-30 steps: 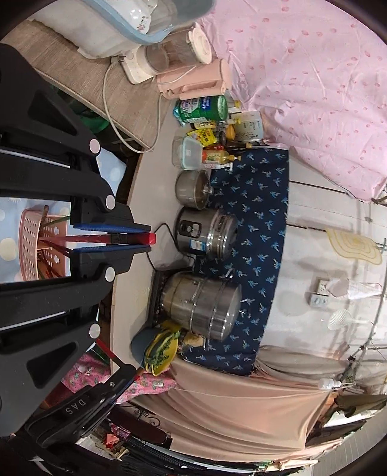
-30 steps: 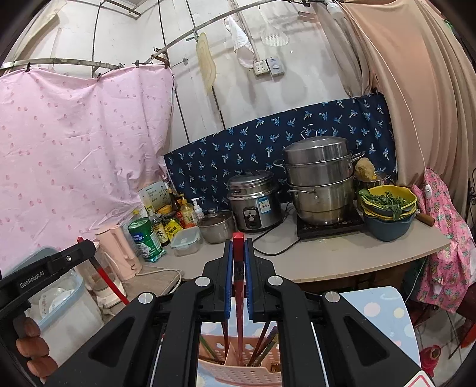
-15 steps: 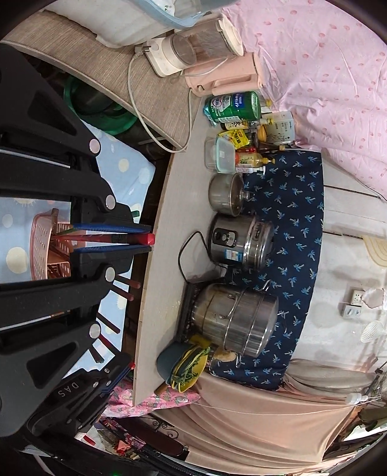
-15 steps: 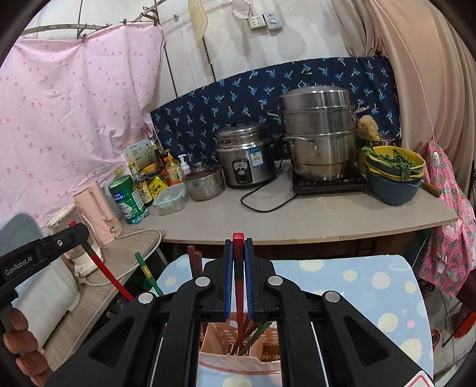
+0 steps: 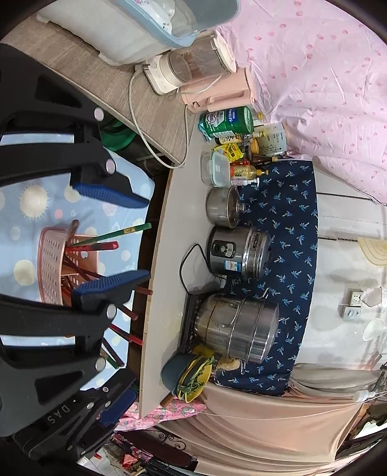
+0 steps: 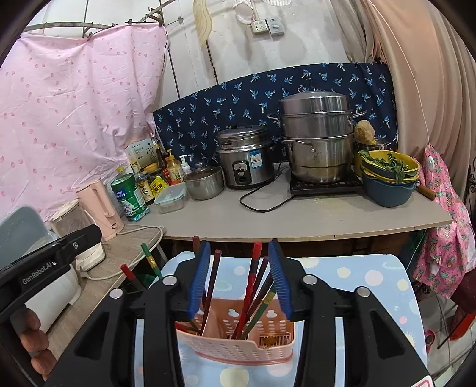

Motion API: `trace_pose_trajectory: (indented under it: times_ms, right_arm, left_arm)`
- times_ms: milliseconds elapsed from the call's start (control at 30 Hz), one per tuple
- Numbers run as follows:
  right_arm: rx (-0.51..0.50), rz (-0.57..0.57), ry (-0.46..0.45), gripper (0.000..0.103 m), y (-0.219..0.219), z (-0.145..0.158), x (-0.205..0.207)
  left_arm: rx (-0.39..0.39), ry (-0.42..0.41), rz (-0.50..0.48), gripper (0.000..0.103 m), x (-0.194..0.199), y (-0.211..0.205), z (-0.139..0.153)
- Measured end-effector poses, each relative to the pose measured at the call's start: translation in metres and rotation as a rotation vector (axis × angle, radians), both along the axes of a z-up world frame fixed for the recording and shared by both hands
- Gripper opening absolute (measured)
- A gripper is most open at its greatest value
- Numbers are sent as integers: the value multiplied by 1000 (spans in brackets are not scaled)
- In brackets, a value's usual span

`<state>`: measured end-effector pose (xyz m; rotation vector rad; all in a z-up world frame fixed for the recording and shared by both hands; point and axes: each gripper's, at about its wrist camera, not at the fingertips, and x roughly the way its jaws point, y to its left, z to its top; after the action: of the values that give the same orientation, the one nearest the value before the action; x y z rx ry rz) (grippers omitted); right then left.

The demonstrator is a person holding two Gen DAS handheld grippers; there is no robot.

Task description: Organize utensils

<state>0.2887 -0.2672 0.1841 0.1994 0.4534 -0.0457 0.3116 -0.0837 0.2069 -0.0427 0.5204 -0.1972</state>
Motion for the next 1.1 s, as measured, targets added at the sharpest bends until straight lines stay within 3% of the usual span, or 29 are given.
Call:
trace_pose_trajectory:
  times_ms: [133,633,1100]
  right_arm:
    - [-18,0,3,51,6,1,-19]
    - [-82,-28,57,66,23,-8,-87]
    - [-81,-57,129,76,29,-38,-127]
  left_arm:
    - [42,-15,9,54,-18,-2,-2]
    - [108,30,18,67,-74,2,-29]
    - [141,90,28,76,-112,8,-58]
